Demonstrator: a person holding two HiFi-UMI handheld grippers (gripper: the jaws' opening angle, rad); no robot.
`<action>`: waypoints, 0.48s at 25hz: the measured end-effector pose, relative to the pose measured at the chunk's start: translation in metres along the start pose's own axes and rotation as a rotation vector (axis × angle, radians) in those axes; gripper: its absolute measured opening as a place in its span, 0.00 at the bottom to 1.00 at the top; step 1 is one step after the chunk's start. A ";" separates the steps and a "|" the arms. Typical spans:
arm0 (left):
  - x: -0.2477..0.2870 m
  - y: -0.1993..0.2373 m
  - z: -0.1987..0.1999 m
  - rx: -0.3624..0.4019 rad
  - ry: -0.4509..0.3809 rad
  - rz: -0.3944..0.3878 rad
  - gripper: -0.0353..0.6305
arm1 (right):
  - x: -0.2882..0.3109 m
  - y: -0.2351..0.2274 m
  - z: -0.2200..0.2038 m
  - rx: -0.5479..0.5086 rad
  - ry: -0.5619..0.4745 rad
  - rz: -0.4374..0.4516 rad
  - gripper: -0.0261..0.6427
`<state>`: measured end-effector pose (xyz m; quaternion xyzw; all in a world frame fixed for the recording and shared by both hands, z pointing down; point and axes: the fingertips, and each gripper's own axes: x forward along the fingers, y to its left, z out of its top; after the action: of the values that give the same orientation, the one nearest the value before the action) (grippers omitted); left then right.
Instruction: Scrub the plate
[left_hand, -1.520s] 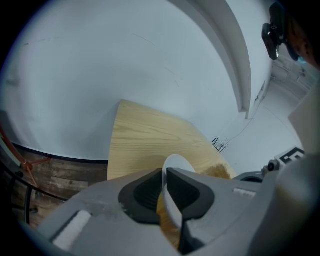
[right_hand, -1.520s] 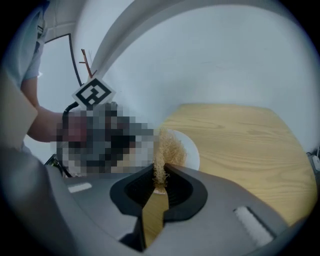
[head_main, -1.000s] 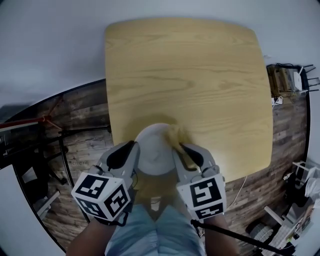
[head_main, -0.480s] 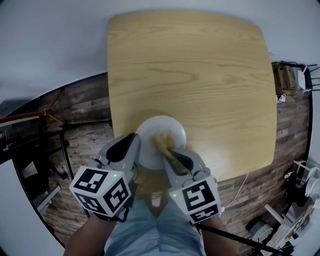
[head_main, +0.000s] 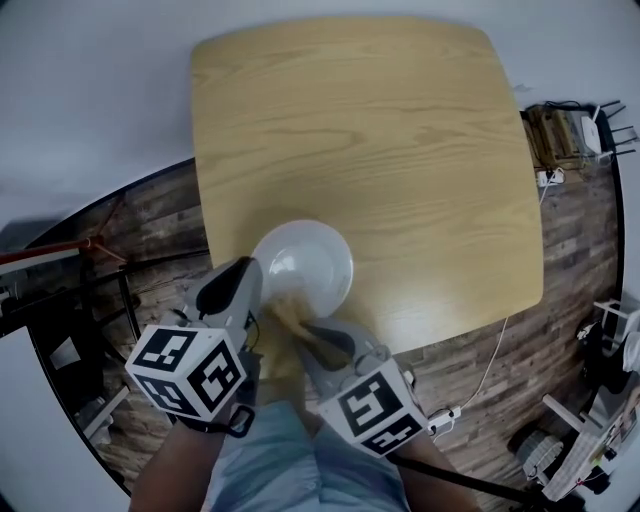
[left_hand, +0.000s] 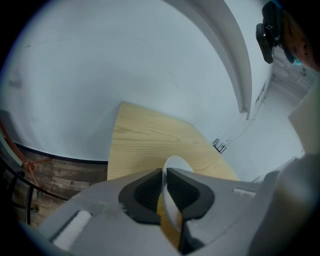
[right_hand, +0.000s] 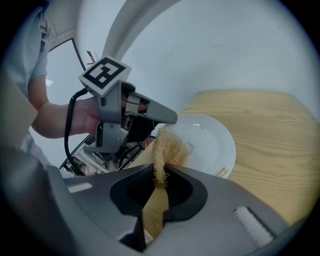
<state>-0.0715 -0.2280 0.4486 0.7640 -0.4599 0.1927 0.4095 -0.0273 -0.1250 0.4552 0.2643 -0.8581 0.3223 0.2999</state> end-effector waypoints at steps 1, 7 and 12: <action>-0.001 -0.001 0.000 0.008 -0.003 0.001 0.13 | -0.002 0.004 -0.002 -0.002 -0.002 0.009 0.11; -0.006 -0.009 0.000 0.042 -0.007 0.010 0.13 | -0.021 0.009 -0.004 -0.004 -0.039 0.004 0.11; -0.006 -0.014 -0.001 0.061 0.007 0.015 0.13 | -0.038 -0.014 0.006 0.013 -0.073 -0.069 0.11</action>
<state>-0.0627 -0.2208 0.4385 0.7718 -0.4581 0.2125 0.3864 0.0052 -0.1288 0.4310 0.3072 -0.8568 0.3074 0.2776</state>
